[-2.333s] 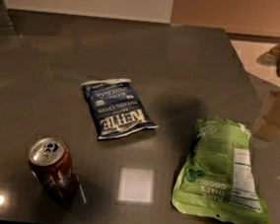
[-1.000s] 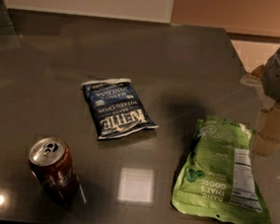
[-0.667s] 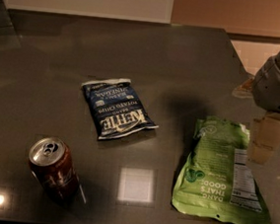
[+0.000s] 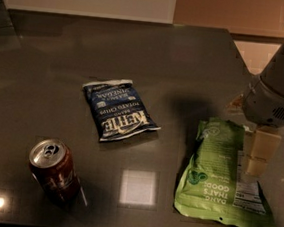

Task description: Pick green rice chip bag

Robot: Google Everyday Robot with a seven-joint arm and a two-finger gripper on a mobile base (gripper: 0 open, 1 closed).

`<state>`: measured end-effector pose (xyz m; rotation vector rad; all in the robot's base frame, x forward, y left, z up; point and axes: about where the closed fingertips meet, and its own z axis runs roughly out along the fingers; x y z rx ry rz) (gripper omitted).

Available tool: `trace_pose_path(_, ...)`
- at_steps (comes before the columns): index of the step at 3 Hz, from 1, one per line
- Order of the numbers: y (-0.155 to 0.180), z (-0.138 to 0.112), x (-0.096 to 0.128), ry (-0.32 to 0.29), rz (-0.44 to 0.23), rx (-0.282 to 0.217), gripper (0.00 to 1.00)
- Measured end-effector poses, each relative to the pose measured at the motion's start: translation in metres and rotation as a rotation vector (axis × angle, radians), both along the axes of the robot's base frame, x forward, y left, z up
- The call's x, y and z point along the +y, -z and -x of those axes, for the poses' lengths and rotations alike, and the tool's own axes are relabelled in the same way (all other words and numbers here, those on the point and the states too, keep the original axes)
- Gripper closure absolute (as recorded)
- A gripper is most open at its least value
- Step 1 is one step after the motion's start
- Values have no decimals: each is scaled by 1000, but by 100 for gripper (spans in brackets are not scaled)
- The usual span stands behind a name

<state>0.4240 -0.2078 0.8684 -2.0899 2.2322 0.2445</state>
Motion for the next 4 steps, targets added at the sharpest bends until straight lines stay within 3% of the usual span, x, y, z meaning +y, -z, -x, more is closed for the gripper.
trace_pose_path(2, -1, 8, 10, -17, -32, 43, 41)
trace_pose_path(4, -15, 7, 20, -35, -72, 40, 88)
